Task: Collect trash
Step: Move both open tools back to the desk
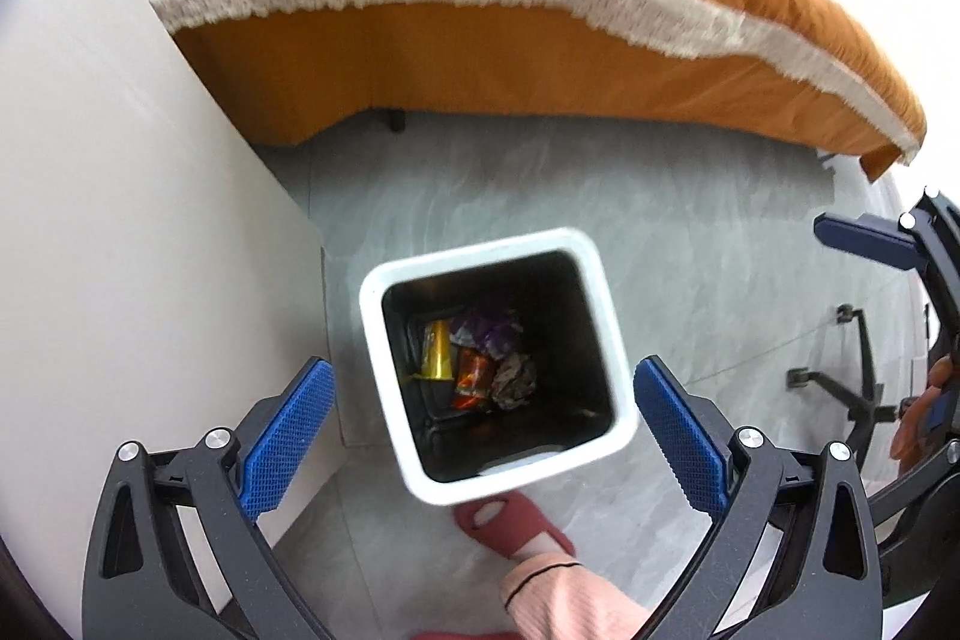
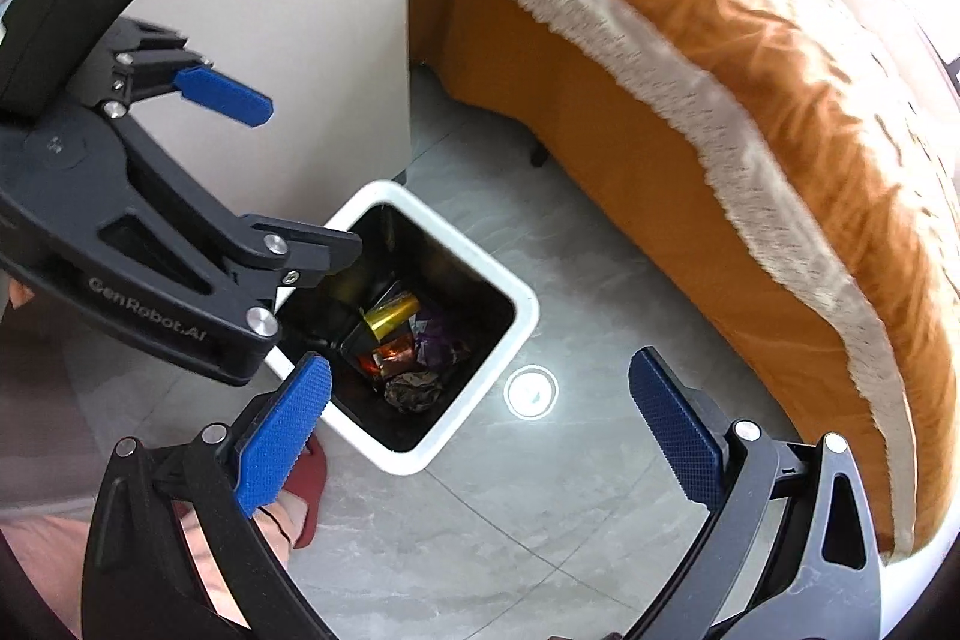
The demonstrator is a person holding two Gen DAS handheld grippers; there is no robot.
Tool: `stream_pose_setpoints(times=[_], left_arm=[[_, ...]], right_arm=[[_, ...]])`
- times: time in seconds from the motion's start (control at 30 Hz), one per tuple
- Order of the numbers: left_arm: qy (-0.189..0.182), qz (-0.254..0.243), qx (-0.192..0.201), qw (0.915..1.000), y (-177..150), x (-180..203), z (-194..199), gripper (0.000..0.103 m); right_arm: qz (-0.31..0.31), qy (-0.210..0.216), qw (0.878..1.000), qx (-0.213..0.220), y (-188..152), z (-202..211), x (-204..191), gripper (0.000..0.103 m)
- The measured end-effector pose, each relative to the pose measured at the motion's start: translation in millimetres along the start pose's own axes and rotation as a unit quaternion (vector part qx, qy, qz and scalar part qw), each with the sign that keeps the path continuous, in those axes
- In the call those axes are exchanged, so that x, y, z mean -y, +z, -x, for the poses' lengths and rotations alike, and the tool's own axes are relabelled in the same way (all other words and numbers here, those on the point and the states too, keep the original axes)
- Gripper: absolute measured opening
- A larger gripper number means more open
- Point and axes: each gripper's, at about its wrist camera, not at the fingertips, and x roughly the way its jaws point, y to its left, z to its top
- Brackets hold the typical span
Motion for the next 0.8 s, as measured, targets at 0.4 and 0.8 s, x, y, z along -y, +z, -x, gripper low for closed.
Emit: stream_pose_setpoints(times=[0.4, 0.8], left_arm=[[0.01, -0.003, 0.086, 0.9962, 17.6, 36.1, 137.3, 0.098], [0.072, 0.001, 0.191, 0.9789, 29.1, 41.2, 287.6, 0.098]], right_arm=[[-0.056, -0.01, 0.996, 0.066, 26.6, 126.2, 15.6, 0.099], [-0.07, -0.018, 0.983, 0.169, 66.0, 243.4, 17.0, 0.099]])
